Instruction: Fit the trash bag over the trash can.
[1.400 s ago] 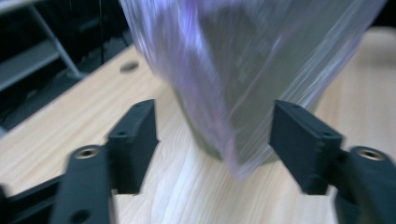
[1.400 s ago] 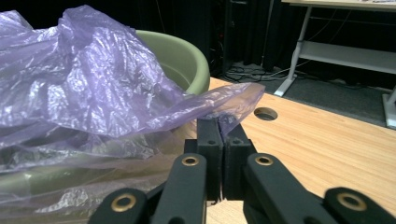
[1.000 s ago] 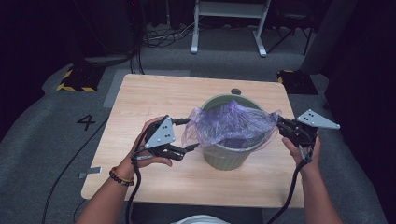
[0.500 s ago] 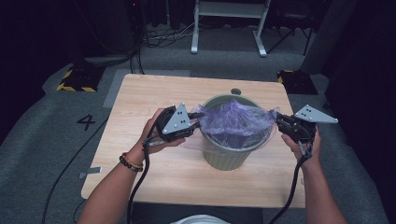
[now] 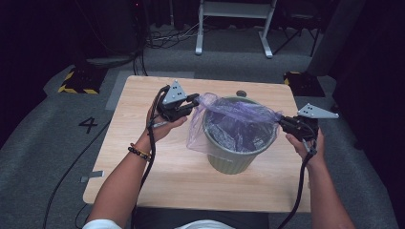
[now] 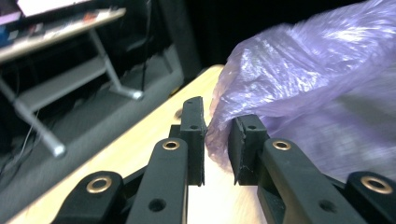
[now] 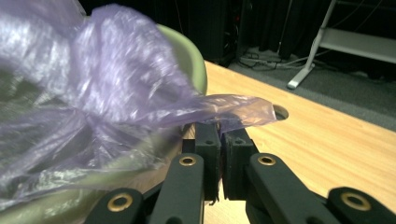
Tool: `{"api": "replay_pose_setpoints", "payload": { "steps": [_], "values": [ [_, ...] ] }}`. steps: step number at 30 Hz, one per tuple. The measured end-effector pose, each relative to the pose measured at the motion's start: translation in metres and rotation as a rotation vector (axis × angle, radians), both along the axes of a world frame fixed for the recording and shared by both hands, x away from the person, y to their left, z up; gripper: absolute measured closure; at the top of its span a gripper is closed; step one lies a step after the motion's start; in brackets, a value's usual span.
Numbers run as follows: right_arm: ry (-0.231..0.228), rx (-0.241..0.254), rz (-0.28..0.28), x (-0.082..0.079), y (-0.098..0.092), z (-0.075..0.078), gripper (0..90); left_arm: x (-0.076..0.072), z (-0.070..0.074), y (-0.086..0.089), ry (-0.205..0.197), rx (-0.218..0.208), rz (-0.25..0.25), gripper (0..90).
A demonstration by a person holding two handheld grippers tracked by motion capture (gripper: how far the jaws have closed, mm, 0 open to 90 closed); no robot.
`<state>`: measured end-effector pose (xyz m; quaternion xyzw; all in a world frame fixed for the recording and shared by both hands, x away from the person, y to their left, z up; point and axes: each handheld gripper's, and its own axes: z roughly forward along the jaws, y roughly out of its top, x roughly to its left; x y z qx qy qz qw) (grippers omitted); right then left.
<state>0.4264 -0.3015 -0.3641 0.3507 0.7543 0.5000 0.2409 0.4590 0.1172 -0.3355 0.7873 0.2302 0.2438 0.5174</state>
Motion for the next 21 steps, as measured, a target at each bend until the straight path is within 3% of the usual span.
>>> {"api": "replay_pose_setpoints", "payload": {
  "steps": [2,3,4,8,13,15,21],
  "values": [
    [0.014,-0.002,0.004,0.003,0.000,-0.004,87.5,0.009,-0.007,0.000,0.037,0.014,0.029,78.7],
    [0.023,-0.005,0.009,0.004,0.000,-0.006,87.5,0.009,-0.007,0.000,0.037,0.014,0.029,80.1],
    [0.030,-0.009,0.012,0.006,0.000,-0.008,87.5,0.016,-0.015,0.000,0.072,0.016,0.028,80.6],
    [0.050,-0.016,0.015,0.008,0.001,-0.014,87.5,0.024,-0.029,-0.002,0.117,0.026,0.034,84.9],
    [0.067,-0.026,0.019,0.009,0.001,-0.022,87.5,0.028,-0.042,-0.006,0.153,0.034,0.024,89.5],
    [0.085,-0.029,0.024,0.008,0.000,-0.028,87.5,0.029,-0.053,-0.010,0.179,0.057,0.024,89.7],
    [0.115,-0.033,0.041,0.001,-0.002,-0.043,87.4,0.027,-0.070,-0.009,0.222,0.068,0.011,89.6]
  ]
}}
